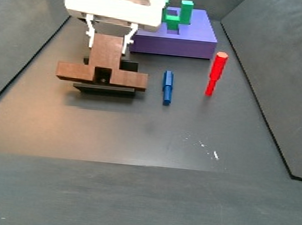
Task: Pick up the brown object. Move up. Place the brown object on the fixture. Regrasp the brown object. Move to above the board. Insert the brown object.
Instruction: Regrasp the brown object, then move to above the board.
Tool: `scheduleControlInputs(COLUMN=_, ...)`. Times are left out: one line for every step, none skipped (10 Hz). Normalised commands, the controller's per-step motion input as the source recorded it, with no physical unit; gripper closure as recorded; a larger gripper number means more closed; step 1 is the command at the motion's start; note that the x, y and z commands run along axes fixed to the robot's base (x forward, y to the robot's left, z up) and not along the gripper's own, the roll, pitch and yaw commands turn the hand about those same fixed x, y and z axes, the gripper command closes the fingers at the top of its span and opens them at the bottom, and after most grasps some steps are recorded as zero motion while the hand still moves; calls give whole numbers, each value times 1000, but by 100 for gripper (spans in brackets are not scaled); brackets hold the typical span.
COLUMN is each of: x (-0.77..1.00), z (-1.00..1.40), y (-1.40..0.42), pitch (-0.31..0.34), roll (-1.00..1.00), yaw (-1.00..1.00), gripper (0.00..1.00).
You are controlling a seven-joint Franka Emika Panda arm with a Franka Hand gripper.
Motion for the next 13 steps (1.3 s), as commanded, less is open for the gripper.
scheduleControlInputs(x=0, z=0, y=0, pitch=0, roll=0, yaw=0, gripper=100)
scheduleControlInputs(x=0, z=0, y=0, pitch=0, roll=0, yaw=0, gripper=100)
scheduleControlInputs(x=0, z=0, y=0, pitch=0, roll=0, yaw=0, gripper=100)
scheduleControlInputs(x=0, z=0, y=0, pitch=0, roll=0, yaw=0, gripper=100)
scheduleControlInputs(x=0, z=0, y=0, pitch=0, roll=0, yaw=0, gripper=100)
scheduleControlInputs(x=0, z=0, y=0, pitch=0, roll=0, yaw=0, gripper=100)
scheduleControlInputs(x=0, z=0, y=0, pitch=0, roll=0, yaw=0, gripper=100)
scheduleControlInputs(x=0, z=1400, y=0, pitch=0, roll=0, yaw=0, gripper=100)
scheduleControlInputs(x=-14, z=1400, y=-29, pitch=44, roll=-99, yaw=82, gripper=100)
scheduleControlInputs(x=-39, z=1400, y=-17, pitch=26, roll=-160, yaw=64, gripper=100)
scheduleControlInputs(x=-29, z=1400, y=-3, pitch=-21, roll=-101, yaw=64, gripper=100)
scheduleControlInputs(x=-27, z=1400, y=-25, pitch=-12, roll=-60, yaw=42, gripper=100)
scheduleControlInputs(x=-37, z=1400, y=-23, pitch=-18, roll=-31, yaw=25, gripper=100)
